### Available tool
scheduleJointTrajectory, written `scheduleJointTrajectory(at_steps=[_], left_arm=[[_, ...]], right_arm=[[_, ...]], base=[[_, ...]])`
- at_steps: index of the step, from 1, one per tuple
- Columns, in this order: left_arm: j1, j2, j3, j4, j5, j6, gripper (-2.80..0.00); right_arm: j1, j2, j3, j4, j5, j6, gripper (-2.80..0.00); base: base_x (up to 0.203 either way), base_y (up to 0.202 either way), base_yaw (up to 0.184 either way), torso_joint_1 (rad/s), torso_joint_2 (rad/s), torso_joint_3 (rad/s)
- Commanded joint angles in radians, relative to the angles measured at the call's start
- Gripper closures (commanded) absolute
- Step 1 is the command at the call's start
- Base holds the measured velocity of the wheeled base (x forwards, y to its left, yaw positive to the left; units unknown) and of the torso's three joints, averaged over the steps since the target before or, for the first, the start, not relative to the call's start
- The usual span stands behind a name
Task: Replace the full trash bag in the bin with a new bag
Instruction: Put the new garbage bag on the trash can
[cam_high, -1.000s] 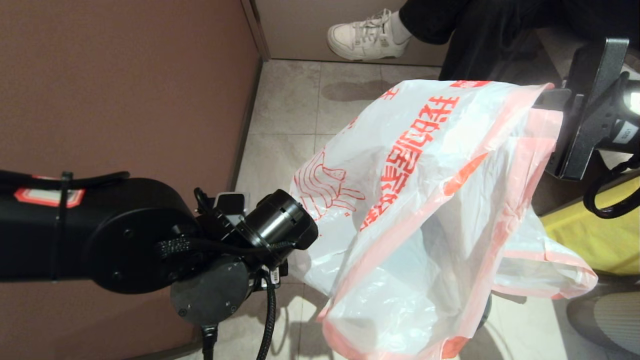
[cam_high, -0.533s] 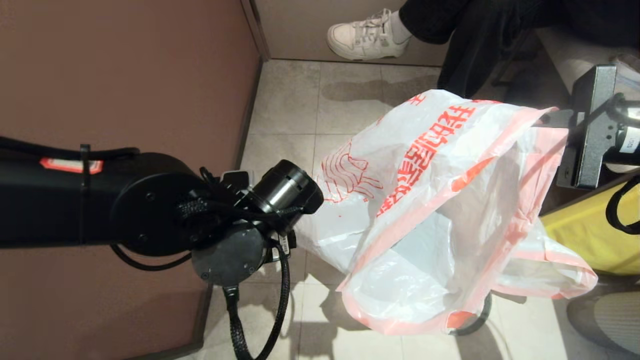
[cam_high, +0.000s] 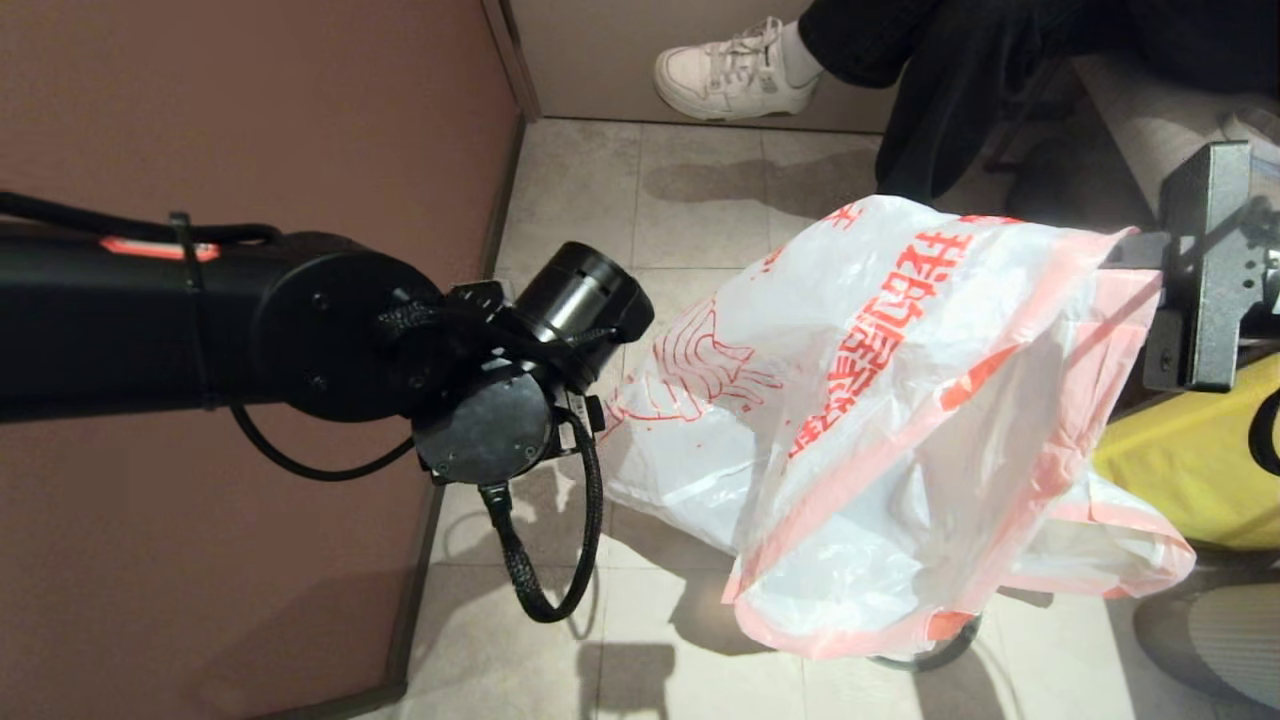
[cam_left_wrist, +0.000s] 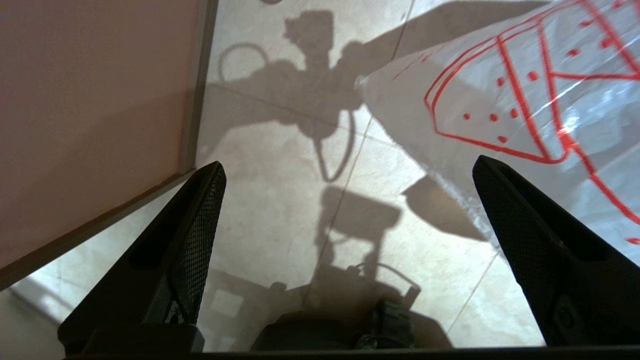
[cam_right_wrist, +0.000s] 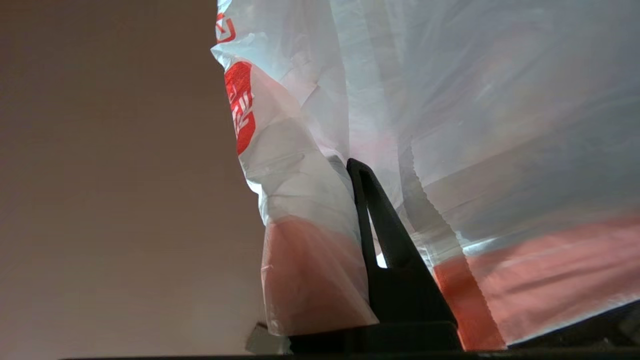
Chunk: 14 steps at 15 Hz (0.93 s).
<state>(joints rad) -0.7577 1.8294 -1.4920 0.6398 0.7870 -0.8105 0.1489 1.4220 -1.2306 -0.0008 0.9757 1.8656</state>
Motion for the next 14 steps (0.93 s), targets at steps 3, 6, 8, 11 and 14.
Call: scheduleJointTrajectory(at_steps=[3, 6, 8, 11, 14], left_arm=[[0.002, -0.003, 0.009, 0.004, 0.005, 0.001, -2.8], [0.008, -0.005, -0.005, 0.003, 0.008, 0.002, -2.8], [0.007, -0.009, -0.032, -0.004, 0.036, 0.003, -2.8], [0.008, -0.001, -0.094, -0.003, 0.038, 0.05, -2.8], [0.0, 0.01, -0.057, 0.001, 0.041, 0.054, -2.8]], right_arm=[[-0.003, -0.021, 0.019, 0.042, 0.008, -0.009, 0.0], [-0.05, 0.03, 0.021, 0.06, -0.036, -0.069, 0.0], [-0.119, 0.038, 0.01, 0.055, -0.048, -0.134, 0.0], [-0.205, 0.079, -0.083, 0.049, -0.043, -0.159, 0.0], [-0.24, 0.134, -0.18, 0.053, -0.049, -0.157, 0.0]], base=[[0.0, 0.0, 0.0, 0.0, 0.0, 0.0], [0.0, 0.0, 0.0, 0.0, 0.0, 0.0], [0.0, 0.0, 0.0, 0.0, 0.0, 0.0], [0.0, 0.0, 0.0, 0.0, 0.0, 0.0], [0.0, 0.0, 0.0, 0.0, 0.0, 0.0]])
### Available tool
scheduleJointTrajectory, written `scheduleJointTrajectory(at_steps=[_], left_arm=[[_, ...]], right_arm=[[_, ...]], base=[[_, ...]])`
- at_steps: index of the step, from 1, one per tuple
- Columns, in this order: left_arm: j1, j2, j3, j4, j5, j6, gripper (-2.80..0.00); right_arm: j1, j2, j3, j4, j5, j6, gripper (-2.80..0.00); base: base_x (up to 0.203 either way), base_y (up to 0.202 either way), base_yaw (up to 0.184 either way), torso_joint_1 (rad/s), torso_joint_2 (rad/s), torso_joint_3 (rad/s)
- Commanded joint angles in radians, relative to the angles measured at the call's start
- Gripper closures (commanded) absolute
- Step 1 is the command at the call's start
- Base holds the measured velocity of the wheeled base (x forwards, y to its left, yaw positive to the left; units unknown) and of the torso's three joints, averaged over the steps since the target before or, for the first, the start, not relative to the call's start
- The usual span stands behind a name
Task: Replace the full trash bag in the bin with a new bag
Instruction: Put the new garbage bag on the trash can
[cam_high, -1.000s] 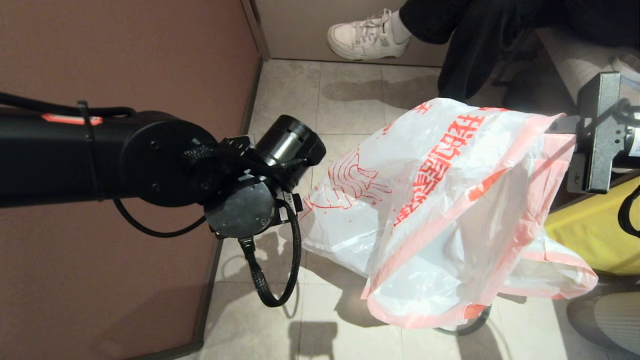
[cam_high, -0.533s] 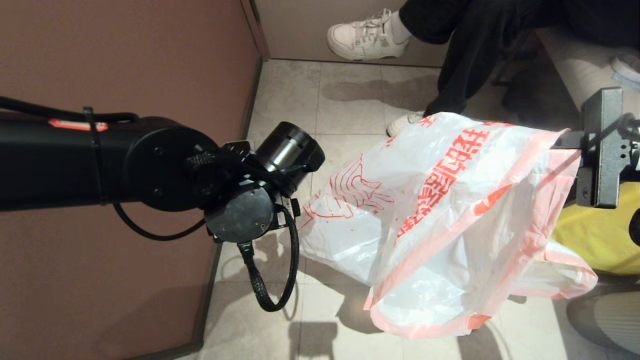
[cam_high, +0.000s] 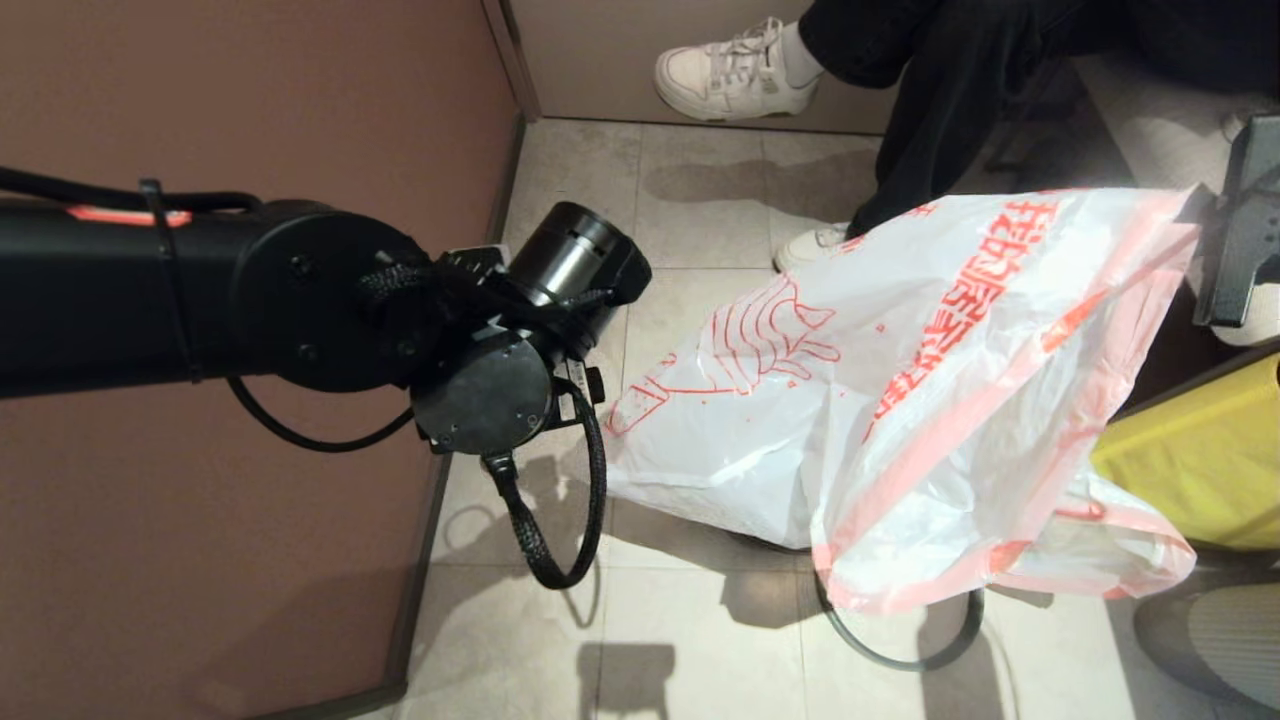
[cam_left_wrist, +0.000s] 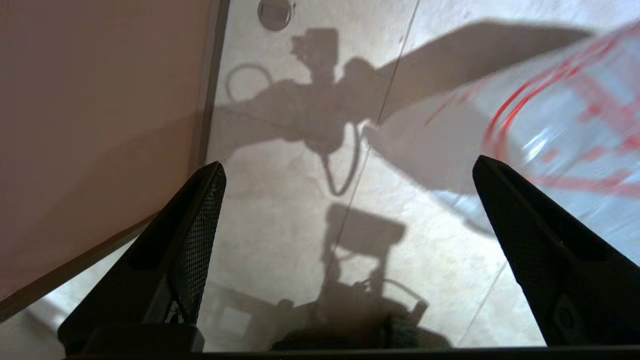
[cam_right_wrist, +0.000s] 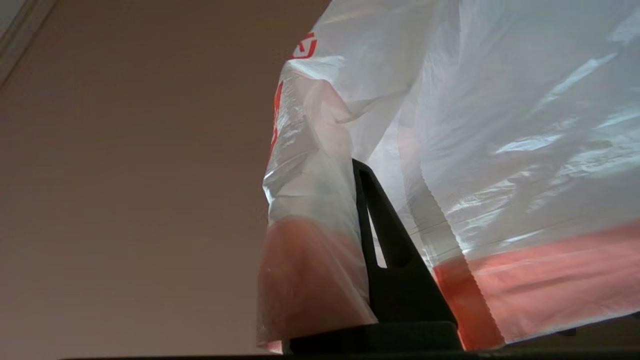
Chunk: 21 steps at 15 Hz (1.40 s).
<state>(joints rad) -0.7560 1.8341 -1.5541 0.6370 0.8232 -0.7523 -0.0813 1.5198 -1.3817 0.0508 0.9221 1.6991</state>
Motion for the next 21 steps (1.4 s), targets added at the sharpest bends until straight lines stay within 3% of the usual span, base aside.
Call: scheduleJointTrajectory(at_steps=[1, 5, 8, 14, 18, 21], left_arm=[[-0.009, -0.001, 0.048, 0.005, 0.004, -0.004, -2.8], [-0.067, -0.044, 0.265, 0.005, -0.005, -0.007, -2.8], [-0.05, 0.048, 0.258, -0.014, -0.014, -0.012, -2.8], [0.021, 0.372, -0.093, -0.063, -0.012, -0.002, -2.8], [0.02, 0.453, -0.374, -0.062, -0.016, 0.008, -2.8], [-0.041, 0.453, -0.389, -0.063, -0.028, 0.023, -2.8]], right_arm=[[-0.008, 0.049, -0.038, 0.003, 0.003, 0.01, 0.0], [-0.005, 0.085, -0.04, -0.003, -0.013, 0.008, 0.0], [-0.005, 0.086, -0.052, -0.003, -0.016, 0.008, 0.0], [-0.03, 0.085, -0.071, 0.006, -0.034, 0.008, 0.0], [-0.043, 0.065, -0.071, 0.029, -0.031, 0.007, 0.0], [-0.044, 0.058, -0.071, 0.036, -0.029, 0.007, 0.0]], base=[[0.0, 0.0, 0.0, 0.0, 0.0, 0.0], [0.0, 0.0, 0.0, 0.0, 0.0, 0.0], [0.0, 0.0, 0.0, 0.0, 0.0, 0.0], [0.0, 0.0, 0.0, 0.0, 0.0, 0.0], [0.0, 0.0, 0.0, 0.0, 0.0, 0.0], [0.0, 0.0, 0.0, 0.0, 0.0, 0.0]])
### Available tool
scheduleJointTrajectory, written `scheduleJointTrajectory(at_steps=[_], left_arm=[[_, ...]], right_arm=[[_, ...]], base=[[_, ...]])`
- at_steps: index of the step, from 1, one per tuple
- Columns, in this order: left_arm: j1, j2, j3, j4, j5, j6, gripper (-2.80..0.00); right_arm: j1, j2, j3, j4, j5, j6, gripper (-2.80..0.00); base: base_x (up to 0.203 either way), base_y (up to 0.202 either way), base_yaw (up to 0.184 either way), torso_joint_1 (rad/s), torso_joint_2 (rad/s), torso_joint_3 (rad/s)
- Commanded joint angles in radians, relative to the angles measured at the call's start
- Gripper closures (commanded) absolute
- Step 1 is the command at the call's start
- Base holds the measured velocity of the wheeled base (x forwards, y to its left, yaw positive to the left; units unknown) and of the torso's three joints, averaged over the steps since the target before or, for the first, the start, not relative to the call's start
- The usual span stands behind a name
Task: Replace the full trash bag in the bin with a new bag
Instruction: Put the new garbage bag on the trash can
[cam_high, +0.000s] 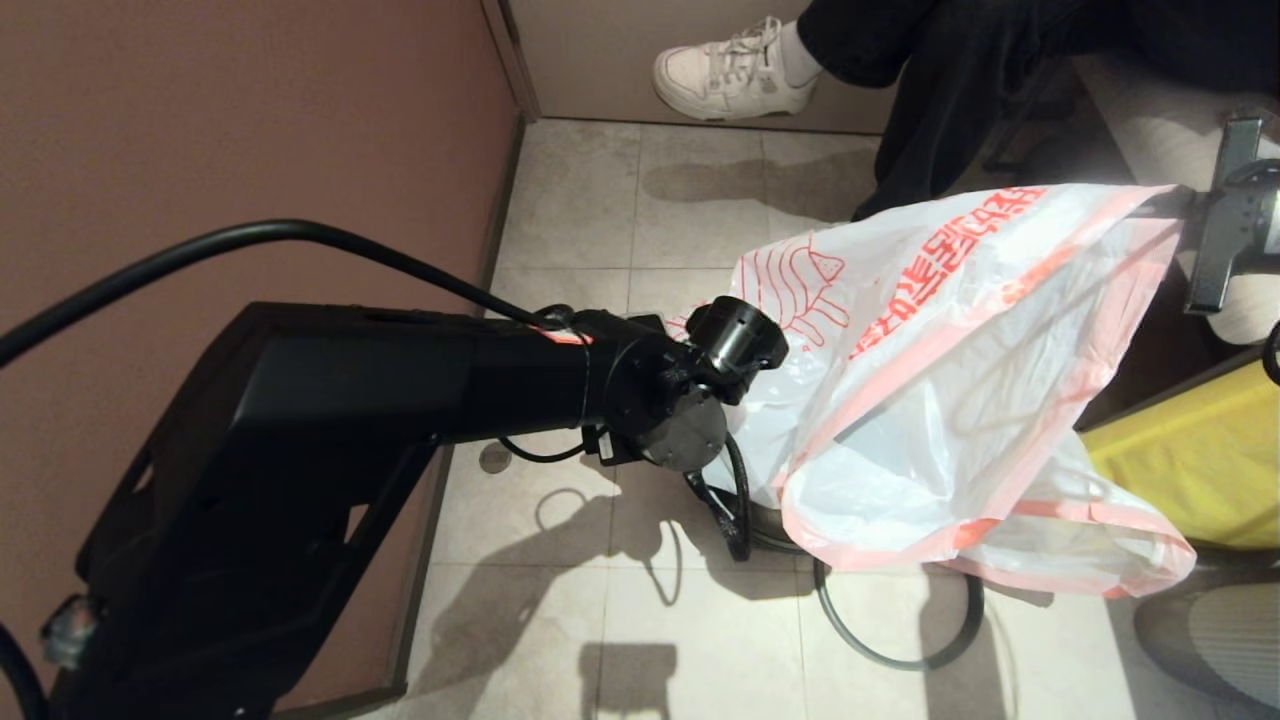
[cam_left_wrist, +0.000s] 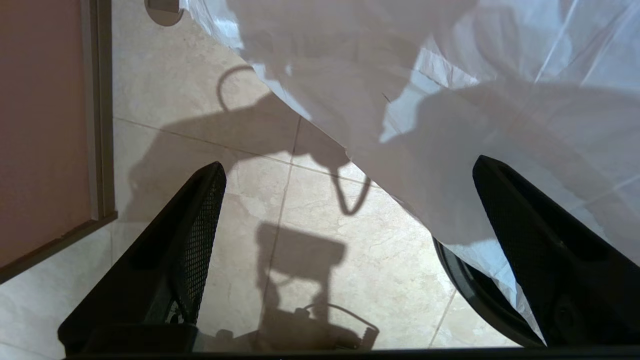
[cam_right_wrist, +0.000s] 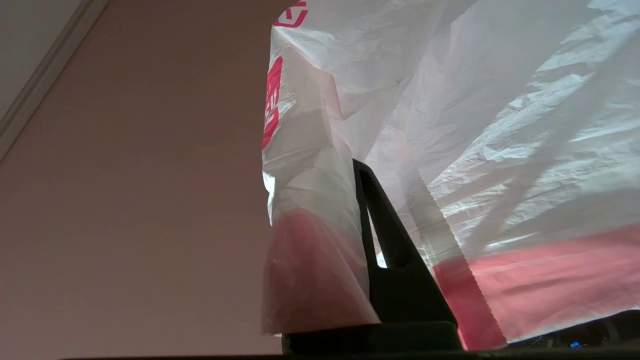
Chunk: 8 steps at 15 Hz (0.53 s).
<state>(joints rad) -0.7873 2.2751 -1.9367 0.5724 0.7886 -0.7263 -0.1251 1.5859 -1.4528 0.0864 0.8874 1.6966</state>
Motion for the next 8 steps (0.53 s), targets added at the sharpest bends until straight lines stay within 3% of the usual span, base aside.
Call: scheduleJointTrajectory(at_steps=[1, 2, 4, 8], left_arm=[[-0.013, -0.001, -0.005, 0.003, 0.005, -0.008, -2.8], [-0.013, -0.015, -0.004, 0.004, 0.008, -0.012, 0.0], [-0.007, -0.058, 0.011, 0.03, 0.013, -0.013, 0.0], [0.075, -0.049, 0.073, 0.056, 0.078, -0.02, 0.0]], right_arm=[[0.001, -0.011, 0.0, 0.001, 0.007, 0.009, 0.0], [0.001, -0.012, 0.0, 0.003, 0.007, 0.009, 0.0], [0.001, -0.018, 0.0, 0.008, 0.007, 0.008, 0.0], [0.005, -0.028, 0.0, 0.013, 0.01, 0.009, 0.0]], base=[[0.0, 0.0, 0.0, 0.0, 0.0, 0.0], [0.0, 0.0, 0.0, 0.0, 0.0, 0.0], [0.0, 0.0, 0.0, 0.0, 0.0, 0.0], [0.0, 0.0, 0.0, 0.0, 0.0, 0.0]])
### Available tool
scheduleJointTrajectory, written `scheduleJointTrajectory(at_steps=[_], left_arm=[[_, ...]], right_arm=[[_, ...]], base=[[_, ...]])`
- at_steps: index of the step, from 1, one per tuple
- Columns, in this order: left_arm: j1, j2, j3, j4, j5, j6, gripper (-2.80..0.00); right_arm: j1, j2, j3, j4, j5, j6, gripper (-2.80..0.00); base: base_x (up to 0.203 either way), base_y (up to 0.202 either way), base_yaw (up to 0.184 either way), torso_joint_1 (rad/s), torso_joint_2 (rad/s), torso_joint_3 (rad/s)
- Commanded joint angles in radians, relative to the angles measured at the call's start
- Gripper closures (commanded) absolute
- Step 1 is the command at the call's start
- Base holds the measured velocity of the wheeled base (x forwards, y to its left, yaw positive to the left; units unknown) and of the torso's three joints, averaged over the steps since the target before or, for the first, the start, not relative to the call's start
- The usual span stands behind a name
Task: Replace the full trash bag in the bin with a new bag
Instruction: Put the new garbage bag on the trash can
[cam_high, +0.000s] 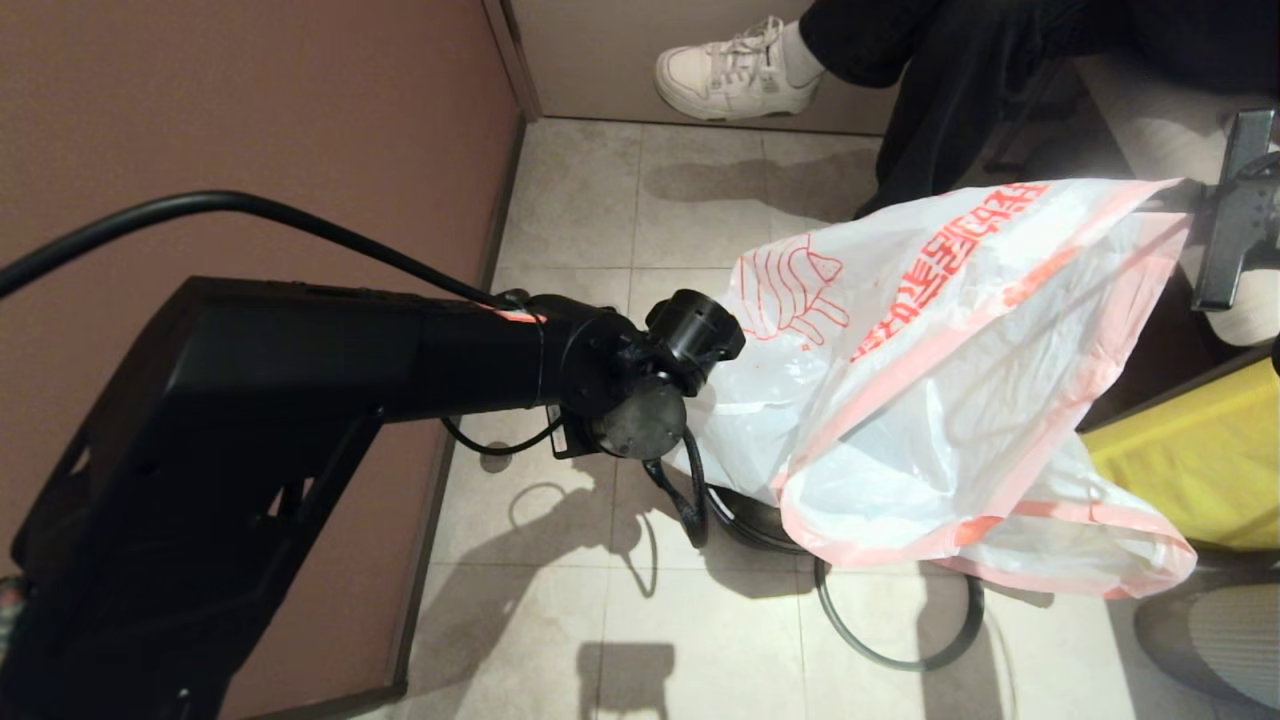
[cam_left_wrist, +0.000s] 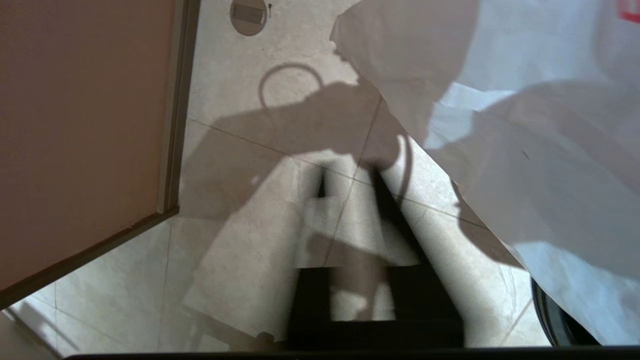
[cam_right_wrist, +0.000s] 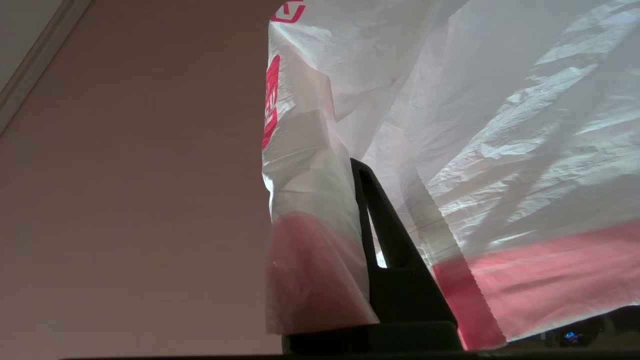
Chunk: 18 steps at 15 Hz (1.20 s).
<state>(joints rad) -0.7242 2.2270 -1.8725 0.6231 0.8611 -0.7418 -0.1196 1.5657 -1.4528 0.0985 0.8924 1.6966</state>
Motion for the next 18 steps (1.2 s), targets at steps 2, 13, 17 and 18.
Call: scheduleJointTrajectory(at_steps=[2, 13, 17, 18], left_arm=[[0.051, 0.051, -0.004, -0.046, 0.008, -0.005, 0.0], [-0.025, 0.113, -0.088, -0.517, -0.129, 0.175, 0.0], [-0.083, 0.134, -0.088, -0.567, -0.238, 0.184, 0.0], [-0.092, 0.145, -0.088, -0.587, -0.252, 0.188, 0.0]], right_arm=[[0.0, -0.02, 0.0, 0.014, 0.006, 0.009, 0.0], [0.003, -0.044, 0.01, 0.107, 0.036, -0.023, 0.0], [0.008, -0.05, 0.009, 0.151, 0.036, -0.06, 0.0], [0.009, -0.052, 0.009, 0.162, 0.036, -0.069, 0.0]], base=[[0.0, 0.0, 0.0, 0.0, 0.0, 0.0], [0.0, 0.0, 0.0, 0.0, 0.0, 0.0], [0.0, 0.0, 0.0, 0.0, 0.0, 0.0], [0.0, 0.0, 0.0, 0.0, 0.0, 0.0]])
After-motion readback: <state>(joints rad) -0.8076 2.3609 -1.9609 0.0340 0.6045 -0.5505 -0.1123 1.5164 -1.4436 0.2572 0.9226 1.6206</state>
